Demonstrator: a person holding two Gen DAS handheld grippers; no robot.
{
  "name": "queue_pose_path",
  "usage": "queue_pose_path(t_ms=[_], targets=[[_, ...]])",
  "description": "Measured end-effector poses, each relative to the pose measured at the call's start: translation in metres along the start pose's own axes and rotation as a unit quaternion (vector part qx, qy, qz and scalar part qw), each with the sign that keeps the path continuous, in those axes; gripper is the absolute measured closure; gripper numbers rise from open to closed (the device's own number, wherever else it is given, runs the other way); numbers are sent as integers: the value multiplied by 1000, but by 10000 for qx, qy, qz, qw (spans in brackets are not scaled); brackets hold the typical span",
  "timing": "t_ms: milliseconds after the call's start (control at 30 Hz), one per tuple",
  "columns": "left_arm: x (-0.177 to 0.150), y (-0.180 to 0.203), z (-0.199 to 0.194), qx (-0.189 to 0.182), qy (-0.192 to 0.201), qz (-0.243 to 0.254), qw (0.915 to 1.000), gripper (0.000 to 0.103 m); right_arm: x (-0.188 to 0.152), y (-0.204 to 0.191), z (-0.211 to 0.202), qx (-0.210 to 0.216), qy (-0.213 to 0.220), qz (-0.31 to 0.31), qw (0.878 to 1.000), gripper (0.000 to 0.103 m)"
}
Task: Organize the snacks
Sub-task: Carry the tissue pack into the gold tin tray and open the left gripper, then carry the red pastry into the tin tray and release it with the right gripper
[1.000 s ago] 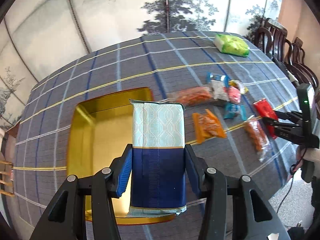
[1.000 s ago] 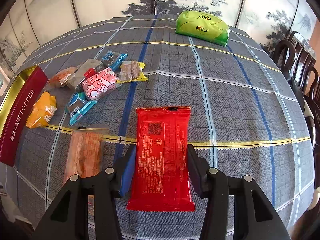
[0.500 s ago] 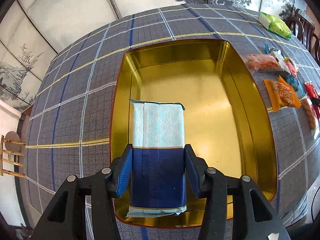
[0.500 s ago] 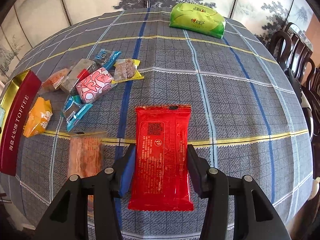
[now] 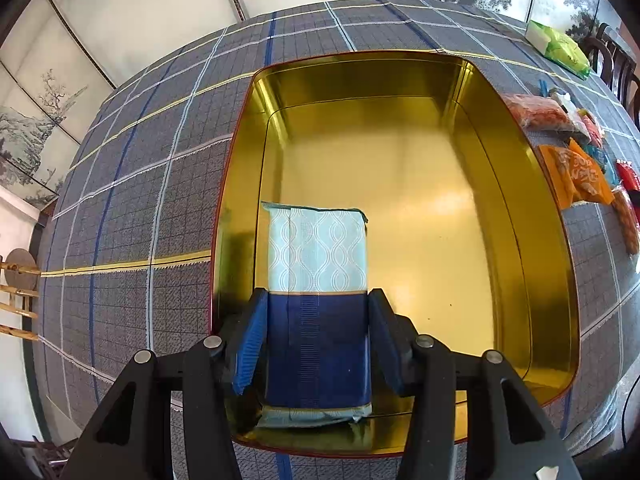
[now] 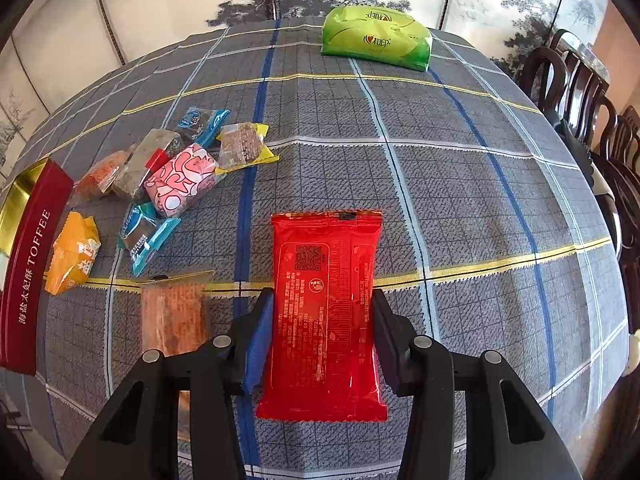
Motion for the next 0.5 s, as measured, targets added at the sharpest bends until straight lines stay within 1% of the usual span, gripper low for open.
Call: queue_pose_path(t_ms=[133, 167, 233, 367, 433, 500], targets=[[-1, 3, -6, -18, 114, 26, 9999, 54, 0, 4, -1, 60, 37, 183, 9998, 58], [-1, 4, -7, -22, 130, 29, 9999, 51, -1, 5, -2, 71, 54, 228, 9997, 58], [-1, 5, -11, -84, 171, 17, 9998, 49, -1, 6, -3, 91, 76, 331, 9994, 58], [-2, 4, -23, -338, 353, -97, 9988, 40, -1, 4, -12, 198, 204, 517, 9983, 58], [-3, 3, -31, -475, 520, -185, 9973, 40, 0, 2, -19, 246, 289, 587, 9976, 58], [-3, -1, -41, -577, 715, -311, 9953, 34, 1, -5, -30, 391, 363, 622, 9966, 58]])
Point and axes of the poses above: each gripper's, at about its wrist camera, not at the fingertips, and z roughly the way its jaws point, y to its right, x to its top, the point moved 2 cm from there along z, roughly the way its jaws point, and after that the axes turned 4 degrees about z, right-handed, at the moved point
